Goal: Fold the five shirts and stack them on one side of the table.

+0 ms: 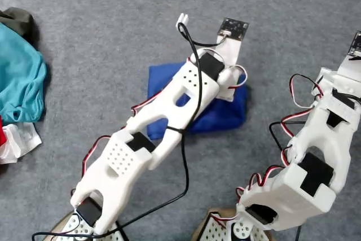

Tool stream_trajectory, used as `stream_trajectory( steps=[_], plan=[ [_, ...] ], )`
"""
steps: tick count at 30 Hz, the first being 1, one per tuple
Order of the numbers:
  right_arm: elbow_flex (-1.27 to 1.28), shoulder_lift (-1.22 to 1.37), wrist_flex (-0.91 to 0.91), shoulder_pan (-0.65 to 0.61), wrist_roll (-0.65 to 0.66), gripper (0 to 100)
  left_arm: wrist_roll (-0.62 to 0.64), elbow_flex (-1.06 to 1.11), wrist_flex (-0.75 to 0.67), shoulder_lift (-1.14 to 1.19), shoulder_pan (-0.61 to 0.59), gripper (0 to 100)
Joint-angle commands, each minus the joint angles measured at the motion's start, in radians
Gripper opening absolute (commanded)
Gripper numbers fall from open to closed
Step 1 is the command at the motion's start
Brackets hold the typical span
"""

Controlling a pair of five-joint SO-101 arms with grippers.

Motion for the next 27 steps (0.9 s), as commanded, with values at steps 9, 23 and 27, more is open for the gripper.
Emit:
stream_trajectory(
  steps=[9,23,27],
  plan=[
    [-0.051,-0.002,0.006,0.007,-0.008,0.6,0.034,-0.075,-0.044,-0.018,0.072,2],
    [-0.051,-0.002,0.006,0.007,-0.008,0.6,0.034,-0.084,-0.057,0.048,0.086,2],
    [-0.051,-0.001,0.006,0.005,-0.008,0.6,0.035,-0.098,-0.064,0.05,0.103,2]
  ],
)
